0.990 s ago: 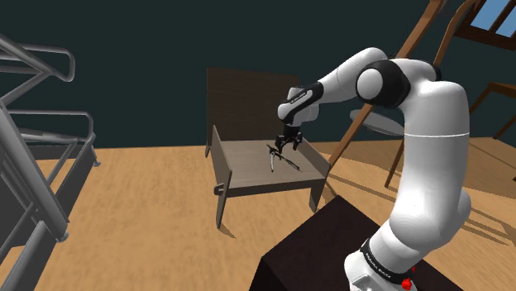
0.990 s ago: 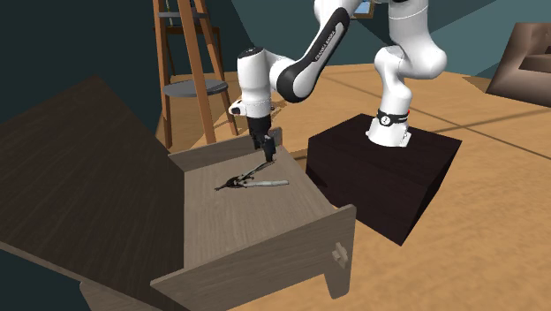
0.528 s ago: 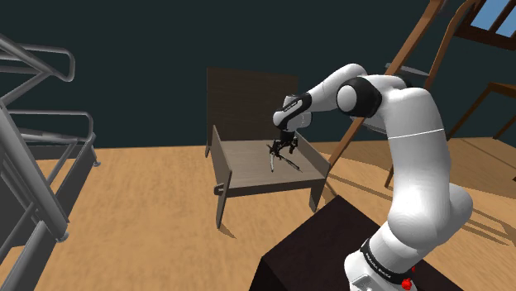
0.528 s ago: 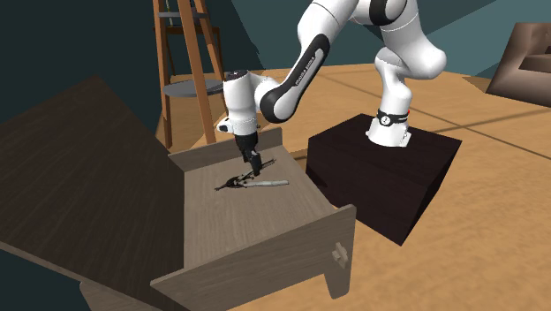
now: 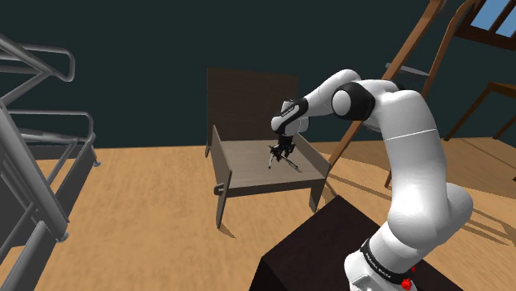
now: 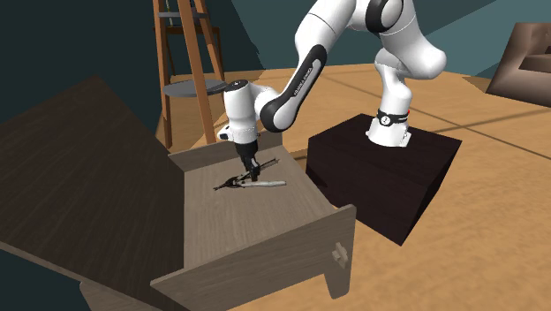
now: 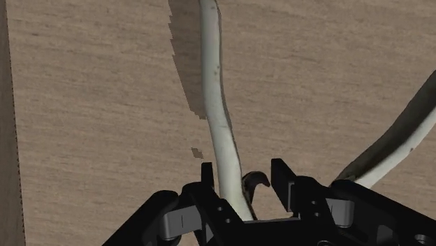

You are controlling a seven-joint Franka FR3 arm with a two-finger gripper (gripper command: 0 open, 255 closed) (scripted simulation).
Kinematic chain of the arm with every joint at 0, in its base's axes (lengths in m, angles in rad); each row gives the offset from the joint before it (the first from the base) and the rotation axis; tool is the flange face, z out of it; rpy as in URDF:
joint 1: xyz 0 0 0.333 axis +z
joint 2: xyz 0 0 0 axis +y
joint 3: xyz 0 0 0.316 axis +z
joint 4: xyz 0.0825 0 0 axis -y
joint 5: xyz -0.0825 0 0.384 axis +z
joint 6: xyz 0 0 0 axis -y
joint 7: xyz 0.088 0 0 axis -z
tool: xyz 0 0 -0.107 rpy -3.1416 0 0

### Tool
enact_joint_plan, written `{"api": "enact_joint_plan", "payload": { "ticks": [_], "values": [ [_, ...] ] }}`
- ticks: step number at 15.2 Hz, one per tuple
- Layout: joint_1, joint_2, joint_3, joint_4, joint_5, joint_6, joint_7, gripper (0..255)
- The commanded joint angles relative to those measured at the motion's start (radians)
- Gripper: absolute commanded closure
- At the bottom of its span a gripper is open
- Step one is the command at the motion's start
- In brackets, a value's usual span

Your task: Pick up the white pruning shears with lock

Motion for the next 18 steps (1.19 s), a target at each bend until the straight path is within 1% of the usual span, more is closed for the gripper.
{"api": "enact_joint_plan", "payload": {
  "ticks": [1, 7, 18],
  "values": [
    [-0.001, 0.004, -0.001, 0.000, 0.000, 0.001, 0.000, 255],
    [-0.003, 0.007, 0.000, -0.006, 0.000, 0.009, -0.003, 255],
    [0.009, -0.101, -0.015, -0.030, -0.013, -0.075, 0.001, 255]
  ]
}}
